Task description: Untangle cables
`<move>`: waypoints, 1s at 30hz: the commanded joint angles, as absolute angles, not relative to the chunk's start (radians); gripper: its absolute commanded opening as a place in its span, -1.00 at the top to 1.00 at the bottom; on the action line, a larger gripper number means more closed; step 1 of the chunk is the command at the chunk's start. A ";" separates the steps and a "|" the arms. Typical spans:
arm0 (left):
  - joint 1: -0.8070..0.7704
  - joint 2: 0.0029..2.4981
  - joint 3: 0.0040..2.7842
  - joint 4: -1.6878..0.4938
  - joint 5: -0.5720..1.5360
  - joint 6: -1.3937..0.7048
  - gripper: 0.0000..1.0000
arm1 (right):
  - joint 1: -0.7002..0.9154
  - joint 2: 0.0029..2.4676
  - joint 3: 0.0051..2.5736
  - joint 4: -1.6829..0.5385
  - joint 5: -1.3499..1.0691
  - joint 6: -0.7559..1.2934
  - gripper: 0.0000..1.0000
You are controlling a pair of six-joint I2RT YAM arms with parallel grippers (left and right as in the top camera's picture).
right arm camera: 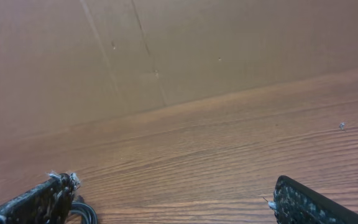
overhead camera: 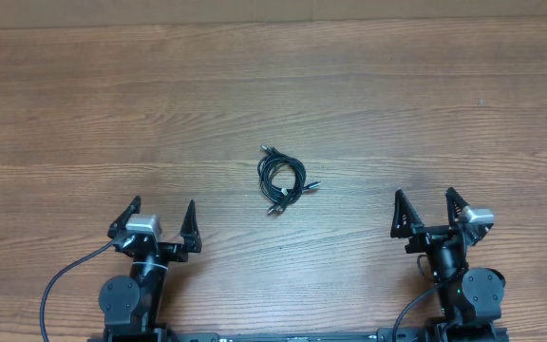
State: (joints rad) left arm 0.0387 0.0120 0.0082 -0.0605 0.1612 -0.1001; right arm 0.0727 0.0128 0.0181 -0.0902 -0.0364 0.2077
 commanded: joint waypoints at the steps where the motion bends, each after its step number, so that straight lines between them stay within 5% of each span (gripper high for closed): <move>1: 0.033 0.004 0.005 -0.063 0.165 -0.085 -0.99 | 0.070 0.006 0.008 -0.084 -0.023 0.200 -1.00; 30: 0.033 0.004 0.005 -0.034 0.127 -0.079 -0.99 | 0.070 0.006 0.008 -0.084 -0.023 0.200 -1.00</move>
